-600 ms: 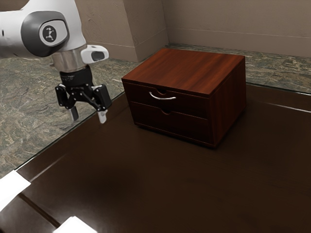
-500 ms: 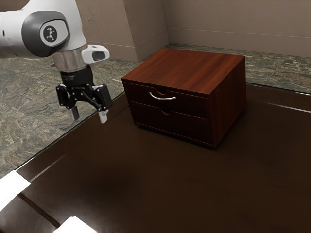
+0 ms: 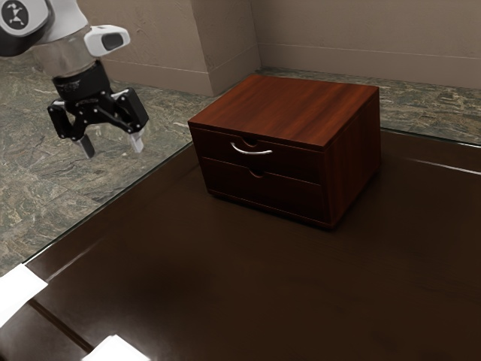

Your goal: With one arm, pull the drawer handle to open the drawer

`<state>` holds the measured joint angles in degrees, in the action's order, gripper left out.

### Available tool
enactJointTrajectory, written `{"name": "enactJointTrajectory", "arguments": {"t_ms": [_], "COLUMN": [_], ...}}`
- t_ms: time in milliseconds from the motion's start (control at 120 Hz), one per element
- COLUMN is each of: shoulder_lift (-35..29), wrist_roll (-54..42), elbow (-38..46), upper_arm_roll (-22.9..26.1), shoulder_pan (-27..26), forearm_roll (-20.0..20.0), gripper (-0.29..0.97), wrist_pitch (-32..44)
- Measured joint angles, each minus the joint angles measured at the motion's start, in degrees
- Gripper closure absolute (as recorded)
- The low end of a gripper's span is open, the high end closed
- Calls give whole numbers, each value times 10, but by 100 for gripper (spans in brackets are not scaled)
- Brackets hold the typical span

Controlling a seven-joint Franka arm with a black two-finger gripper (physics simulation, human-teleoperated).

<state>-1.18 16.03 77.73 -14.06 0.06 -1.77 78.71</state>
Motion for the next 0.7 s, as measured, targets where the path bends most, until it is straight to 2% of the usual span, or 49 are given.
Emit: {"name": "enactJointTrajectory", "arguments": {"t_ms": [192, 383, 700], "shoulder_lift": [4, 11, 37], "wrist_roll": [192, 334, 489], "elbow": [0, 8, 98], "upper_arm_roll": [3, 7, 7], "shoulder_pan": [4, 1, -32], "forearm_roll": [-15, -17, -16], "gripper": [0, 0, 0], "wrist_pitch": [3, 37, 207]}}
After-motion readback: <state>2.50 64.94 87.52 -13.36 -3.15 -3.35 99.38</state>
